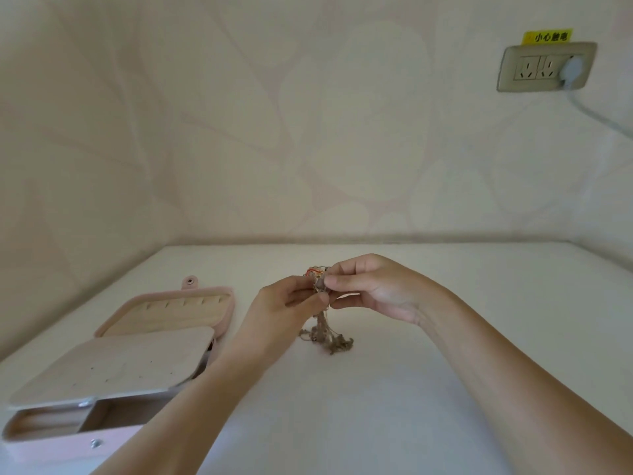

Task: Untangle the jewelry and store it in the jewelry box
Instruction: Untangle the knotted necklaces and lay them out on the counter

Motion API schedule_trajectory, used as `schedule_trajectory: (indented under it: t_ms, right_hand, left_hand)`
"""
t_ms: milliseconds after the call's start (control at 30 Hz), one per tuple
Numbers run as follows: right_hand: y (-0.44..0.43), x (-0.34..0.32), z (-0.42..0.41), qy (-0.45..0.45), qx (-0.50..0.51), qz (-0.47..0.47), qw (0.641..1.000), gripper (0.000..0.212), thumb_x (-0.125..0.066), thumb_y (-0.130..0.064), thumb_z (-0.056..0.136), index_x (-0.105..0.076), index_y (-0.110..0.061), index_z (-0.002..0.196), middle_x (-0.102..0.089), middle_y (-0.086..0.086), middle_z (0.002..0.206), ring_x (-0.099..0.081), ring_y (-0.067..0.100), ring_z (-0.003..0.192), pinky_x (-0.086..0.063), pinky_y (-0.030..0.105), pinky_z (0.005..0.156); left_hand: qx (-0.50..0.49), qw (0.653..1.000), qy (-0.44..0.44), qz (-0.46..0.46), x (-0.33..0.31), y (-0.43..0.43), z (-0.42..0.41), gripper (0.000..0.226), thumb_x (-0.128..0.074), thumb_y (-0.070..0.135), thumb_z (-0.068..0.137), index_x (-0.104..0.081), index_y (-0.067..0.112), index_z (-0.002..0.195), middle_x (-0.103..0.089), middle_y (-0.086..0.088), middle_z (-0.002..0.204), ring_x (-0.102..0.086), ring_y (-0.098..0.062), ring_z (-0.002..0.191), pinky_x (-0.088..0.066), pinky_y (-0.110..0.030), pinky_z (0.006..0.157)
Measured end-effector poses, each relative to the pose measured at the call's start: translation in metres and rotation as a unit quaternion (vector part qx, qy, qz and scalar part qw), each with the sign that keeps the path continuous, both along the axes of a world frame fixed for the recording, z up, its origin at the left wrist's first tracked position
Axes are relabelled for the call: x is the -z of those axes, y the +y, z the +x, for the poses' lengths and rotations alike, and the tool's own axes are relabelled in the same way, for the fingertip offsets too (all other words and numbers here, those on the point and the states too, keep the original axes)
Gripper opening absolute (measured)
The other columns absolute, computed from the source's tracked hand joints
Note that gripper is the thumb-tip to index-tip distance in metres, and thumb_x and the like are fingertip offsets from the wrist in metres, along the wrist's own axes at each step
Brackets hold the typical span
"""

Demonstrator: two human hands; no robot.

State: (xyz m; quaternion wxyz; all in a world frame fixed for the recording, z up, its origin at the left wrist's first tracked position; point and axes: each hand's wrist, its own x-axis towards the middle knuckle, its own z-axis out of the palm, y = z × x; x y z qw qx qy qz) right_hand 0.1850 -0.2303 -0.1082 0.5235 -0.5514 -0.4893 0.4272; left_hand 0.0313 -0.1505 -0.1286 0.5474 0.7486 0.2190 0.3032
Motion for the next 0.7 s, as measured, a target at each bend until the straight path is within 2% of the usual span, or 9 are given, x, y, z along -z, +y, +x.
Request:
schedule_trajectory:
  t_ms: [133,233,300,400,500,600,700]
  right_hand:
    - [-0.001,-0.001,-0.002,-0.051,-0.012,-0.004,0.999,0.011,-0.058,-0.010,0.091,-0.067,-0.011,0.085,-0.067,0.001,0.081,-0.062,0.012,0.084,-0.049,0.022,0.076]
    - [0.000,0.000,-0.005,-0.053,-0.025,-0.012,0.998,0.015,-0.053,-0.011,0.094,-0.064,-0.008,0.085,-0.062,0.003,0.082,-0.058,0.013,0.082,-0.050,0.022,0.075]
    - [-0.001,0.000,-0.007,-0.036,-0.033,-0.017,0.999,0.014,-0.051,-0.010,0.095,-0.062,-0.005,0.089,-0.061,0.003,0.083,-0.057,0.014,0.079,-0.050,0.022,0.074]
    - [-0.001,-0.002,-0.005,-0.036,-0.039,-0.024,0.998,0.010,-0.053,-0.008,0.093,-0.061,-0.002,0.096,-0.060,0.002,0.082,-0.058,0.012,0.075,-0.051,0.022,0.074]
    - [-0.001,-0.003,-0.006,-0.083,-0.030,-0.025,0.996,0.021,-0.058,-0.014,0.083,-0.062,0.000,0.098,-0.058,-0.002,0.080,-0.059,0.007,0.072,-0.049,0.020,0.073]
    - [-0.001,-0.001,-0.008,-0.166,0.031,-0.003,0.986,0.006,-0.059,-0.007,0.087,-0.065,-0.006,0.086,-0.060,-0.005,0.074,-0.057,0.005,0.070,-0.047,0.019,0.073]
    - [0.002,0.001,-0.011,-0.189,0.084,0.043,0.977,0.011,-0.059,-0.006,0.086,-0.063,-0.013,0.078,-0.064,-0.004,0.070,-0.055,0.008,0.065,-0.044,0.021,0.066]
  left_hand:
    - [-0.027,0.999,-0.011,-0.036,0.001,0.004,-0.001,0.015,-0.073,0.017,0.079,-0.069,0.016,0.093,-0.075,0.004,0.079,-0.068,0.001,0.073,-0.047,-0.009,0.068]
    - [-0.037,0.997,-0.010,-0.063,0.002,0.007,-0.001,0.013,-0.076,0.017,0.075,-0.070,0.010,0.083,-0.074,-0.001,0.075,-0.068,-0.007,0.073,-0.052,-0.026,0.084]
    - [-0.026,0.994,-0.026,-0.105,0.003,0.009,-0.001,0.012,-0.073,0.016,0.077,-0.069,0.006,0.082,-0.072,-0.006,0.080,-0.065,-0.015,0.080,-0.052,-0.034,0.091]
    - [0.015,0.983,-0.049,-0.174,0.004,0.007,-0.002,0.016,-0.066,0.018,0.083,-0.066,0.003,0.088,-0.070,-0.008,0.088,-0.065,-0.017,0.086,-0.052,-0.031,0.088]
    - [0.030,0.982,-0.049,-0.180,0.004,0.004,-0.002,0.010,-0.064,0.019,0.084,-0.065,0.008,0.084,-0.068,-0.004,0.086,-0.063,-0.013,0.085,-0.050,-0.028,0.086]
    - [0.040,0.979,-0.042,-0.195,0.001,0.004,-0.003,0.013,-0.067,0.019,0.077,-0.063,0.009,0.083,-0.068,-0.002,0.081,-0.063,-0.013,0.083,-0.047,-0.031,0.089]
    - [0.117,0.963,-0.014,-0.242,-0.003,0.006,-0.006,0.018,-0.066,0.023,0.071,-0.063,0.009,0.083,-0.064,-0.004,0.077,-0.060,-0.015,0.073,-0.046,-0.034,0.083]
